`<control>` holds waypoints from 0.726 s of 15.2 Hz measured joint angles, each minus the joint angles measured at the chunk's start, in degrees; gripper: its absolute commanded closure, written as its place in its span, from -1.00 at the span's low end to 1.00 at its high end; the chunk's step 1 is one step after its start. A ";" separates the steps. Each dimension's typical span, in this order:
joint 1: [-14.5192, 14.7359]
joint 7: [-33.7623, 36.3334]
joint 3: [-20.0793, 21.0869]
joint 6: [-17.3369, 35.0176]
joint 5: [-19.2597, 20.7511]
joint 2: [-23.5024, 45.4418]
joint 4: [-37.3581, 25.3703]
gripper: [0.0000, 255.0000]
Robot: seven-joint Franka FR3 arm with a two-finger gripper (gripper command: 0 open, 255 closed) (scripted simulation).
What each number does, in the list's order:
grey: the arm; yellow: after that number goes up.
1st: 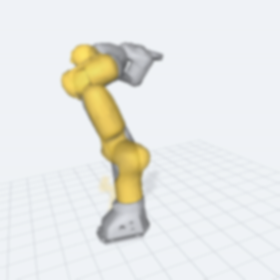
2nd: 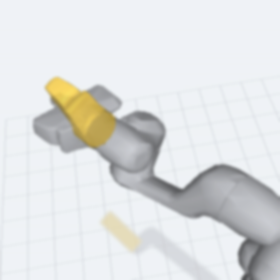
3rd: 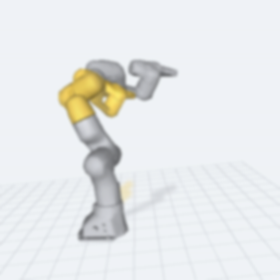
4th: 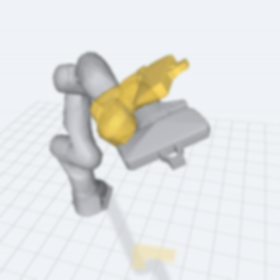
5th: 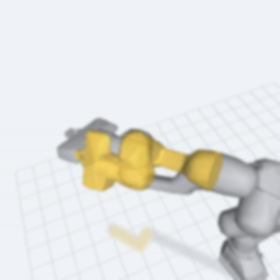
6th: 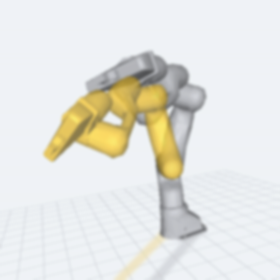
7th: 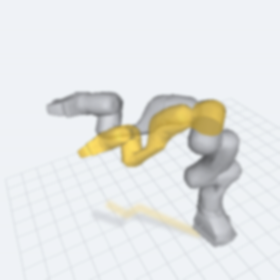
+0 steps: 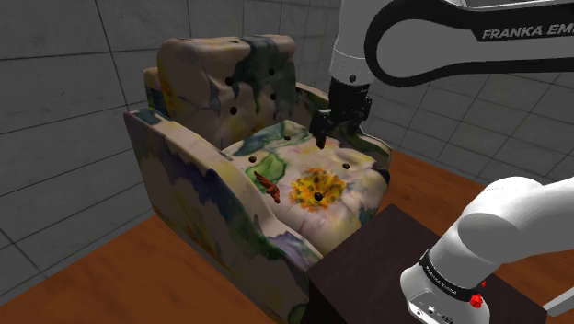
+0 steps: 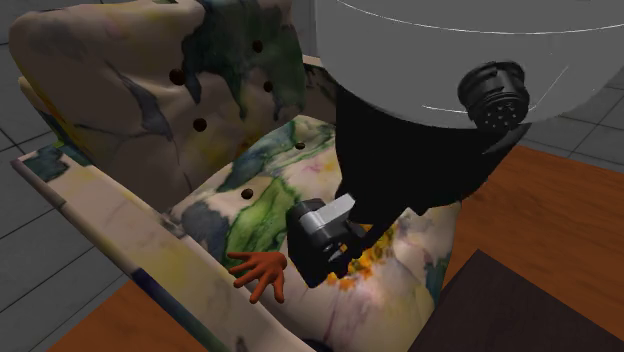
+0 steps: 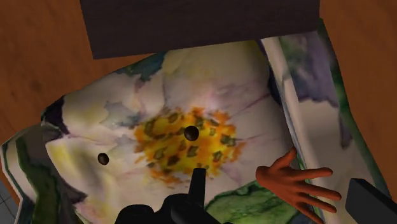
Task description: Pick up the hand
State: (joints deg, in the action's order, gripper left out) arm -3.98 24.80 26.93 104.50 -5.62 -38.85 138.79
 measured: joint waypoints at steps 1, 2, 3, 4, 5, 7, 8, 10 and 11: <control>-0.77 2.81 2.38 1.22 0.68 1.47 -0.25 -1.00; -1.62 5.69 4.78 2.55 1.45 2.92 -0.27 -1.00; -2.75 8.81 7.43 3.62 2.50 4.95 -1.05 -1.00; -4.34 12.11 10.28 4.75 3.98 7.65 -2.33 -1.00; -5.79 14.98 12.51 5.59 5.58 9.58 -2.96 -1.00; -9.48 22.17 18.50 6.85 9.82 15.31 -5.66 -1.00; -11.30 26.27 21.66 7.12 12.28 18.19 -6.88 -1.00; -16.18 35.26 28.49 6.47 19.73 26.60 -11.06 -1.00; -17.78 39.95 31.17 5.53 23.86 30.64 -12.41 -1.00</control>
State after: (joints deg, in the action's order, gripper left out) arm -21.76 64.75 58.10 110.03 18.24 -8.20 126.38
